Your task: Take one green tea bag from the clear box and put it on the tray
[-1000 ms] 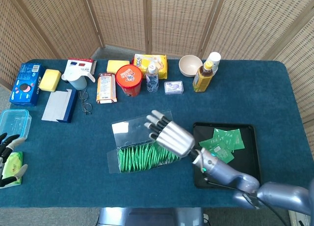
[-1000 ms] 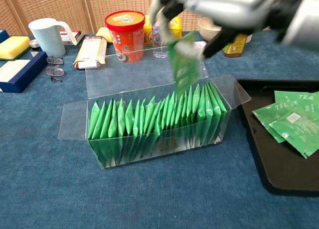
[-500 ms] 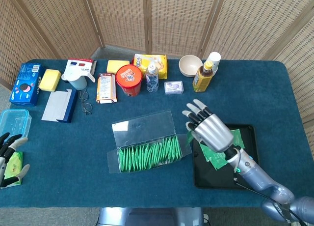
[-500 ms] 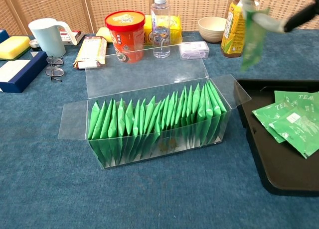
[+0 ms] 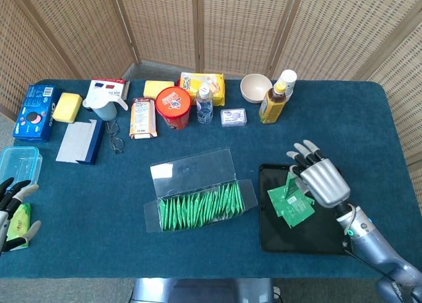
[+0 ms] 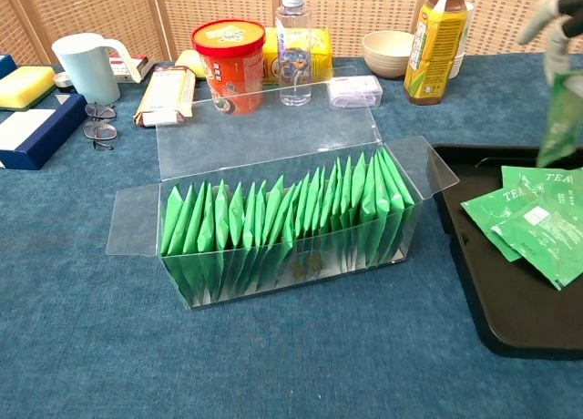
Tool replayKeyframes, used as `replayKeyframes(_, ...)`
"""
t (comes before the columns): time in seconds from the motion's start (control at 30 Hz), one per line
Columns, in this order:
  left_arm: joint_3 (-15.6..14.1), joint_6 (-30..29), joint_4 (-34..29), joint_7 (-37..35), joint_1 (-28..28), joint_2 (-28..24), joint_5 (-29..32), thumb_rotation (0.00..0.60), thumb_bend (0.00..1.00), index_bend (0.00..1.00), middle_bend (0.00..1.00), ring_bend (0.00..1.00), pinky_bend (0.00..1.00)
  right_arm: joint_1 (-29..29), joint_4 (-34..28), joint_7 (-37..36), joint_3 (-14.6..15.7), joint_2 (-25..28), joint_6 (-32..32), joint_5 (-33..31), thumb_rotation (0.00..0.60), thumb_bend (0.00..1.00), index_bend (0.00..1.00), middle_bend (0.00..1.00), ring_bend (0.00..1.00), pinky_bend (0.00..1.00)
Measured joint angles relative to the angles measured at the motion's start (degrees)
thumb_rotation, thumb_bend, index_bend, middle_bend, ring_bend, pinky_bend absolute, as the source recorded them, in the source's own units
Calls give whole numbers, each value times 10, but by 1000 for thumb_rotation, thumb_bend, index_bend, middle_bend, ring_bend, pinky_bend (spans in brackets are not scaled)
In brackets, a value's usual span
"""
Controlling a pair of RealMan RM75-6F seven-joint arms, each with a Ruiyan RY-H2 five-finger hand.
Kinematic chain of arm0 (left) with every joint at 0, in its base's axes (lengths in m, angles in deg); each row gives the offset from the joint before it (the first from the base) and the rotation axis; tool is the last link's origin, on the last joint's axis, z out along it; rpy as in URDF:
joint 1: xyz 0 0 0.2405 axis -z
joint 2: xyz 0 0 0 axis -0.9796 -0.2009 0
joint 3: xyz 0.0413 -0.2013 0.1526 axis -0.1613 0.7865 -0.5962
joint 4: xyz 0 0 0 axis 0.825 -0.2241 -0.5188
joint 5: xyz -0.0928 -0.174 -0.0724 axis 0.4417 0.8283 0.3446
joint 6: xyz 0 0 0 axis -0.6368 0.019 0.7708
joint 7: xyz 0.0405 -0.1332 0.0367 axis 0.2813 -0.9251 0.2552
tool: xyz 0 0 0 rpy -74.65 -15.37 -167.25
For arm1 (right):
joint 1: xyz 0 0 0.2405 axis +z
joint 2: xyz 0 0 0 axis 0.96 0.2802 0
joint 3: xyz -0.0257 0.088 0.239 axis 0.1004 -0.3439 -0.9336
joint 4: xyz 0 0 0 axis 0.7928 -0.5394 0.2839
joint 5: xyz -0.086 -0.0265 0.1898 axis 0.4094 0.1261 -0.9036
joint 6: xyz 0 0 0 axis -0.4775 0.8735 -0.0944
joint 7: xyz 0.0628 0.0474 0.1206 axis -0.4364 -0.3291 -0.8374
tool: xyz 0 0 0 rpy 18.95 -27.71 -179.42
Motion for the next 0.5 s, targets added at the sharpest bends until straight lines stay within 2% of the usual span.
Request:
replayKeyframes(0.2, -2, -2, -10, 9, -2, -2, -5, 600, 267, 180, 147, 17, 247, -20, 17, -18, 2, -1, -4, -7, 600, 542, 376, 143, 20, 53)
replayKeyframes(0.37, -3, -5, -12, 11, -4, -3, -5, 600, 266, 180, 147, 17, 248, -26, 18, -23, 2, 1, -3, -5, 600, 543, 232, 105, 0, 26)
replayKeyframes(0.5, -4, -5, -11, 10, -5, -4, -4, 600, 266, 180, 147, 17, 248, -30, 16, -27, -3, 2, -10, -5, 600, 544, 194, 95, 0, 20)
